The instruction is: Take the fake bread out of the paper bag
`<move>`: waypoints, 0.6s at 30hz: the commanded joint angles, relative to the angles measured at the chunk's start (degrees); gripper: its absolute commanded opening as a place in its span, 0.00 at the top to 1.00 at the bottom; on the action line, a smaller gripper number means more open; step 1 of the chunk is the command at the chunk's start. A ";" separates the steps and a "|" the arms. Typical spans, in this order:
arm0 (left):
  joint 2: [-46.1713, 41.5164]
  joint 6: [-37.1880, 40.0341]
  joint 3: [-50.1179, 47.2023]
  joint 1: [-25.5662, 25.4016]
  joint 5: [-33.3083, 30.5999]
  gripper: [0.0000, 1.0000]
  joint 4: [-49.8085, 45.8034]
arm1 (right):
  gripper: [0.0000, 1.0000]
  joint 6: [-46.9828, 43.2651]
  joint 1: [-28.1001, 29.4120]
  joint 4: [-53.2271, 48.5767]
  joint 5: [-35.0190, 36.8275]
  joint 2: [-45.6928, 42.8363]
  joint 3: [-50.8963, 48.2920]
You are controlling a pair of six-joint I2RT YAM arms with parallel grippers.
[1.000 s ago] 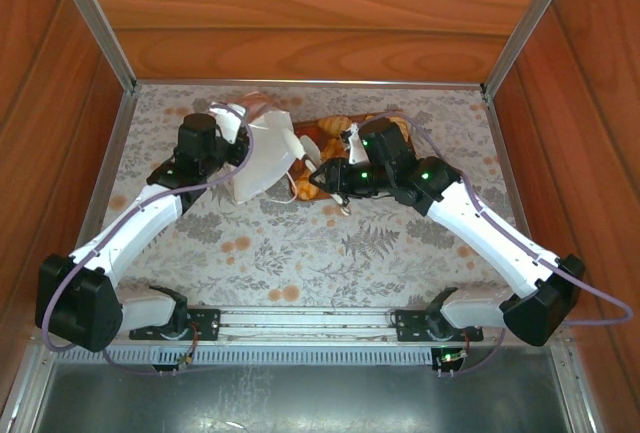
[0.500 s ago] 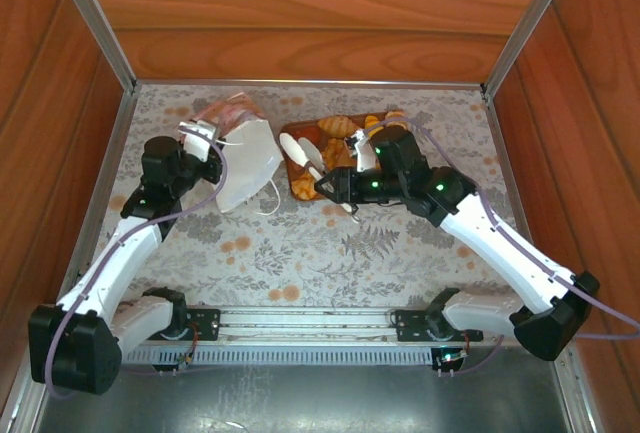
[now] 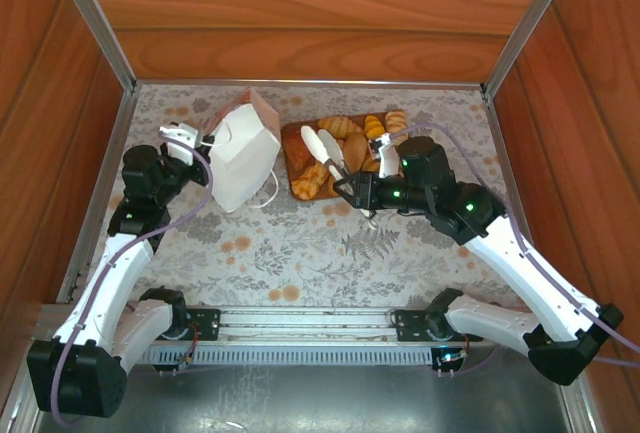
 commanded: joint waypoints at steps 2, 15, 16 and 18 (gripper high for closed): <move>-0.62 -2.16 1.87 0.42 2.40 1.00 1.61 | 0.51 -0.60 -0.86 -1.25 4.24 -1.97 0.48; -4.38 -10.19 6.09 0.42 -1.48 1.00 1.39 | 0.50 2.17 -2.68 -8.80 18.34 -6.76 0.09; -4.11 -11.96 6.95 0.47 -3.66 1.00 0.81 | 0.50 2.43 -2.94 -9.48 19.14 -6.81 0.16; -3.43 -15.29 9.05 0.37 -6.92 1.00 -1.14 | 0.50 2.85 -3.55 -10.73 20.61 -6.94 0.39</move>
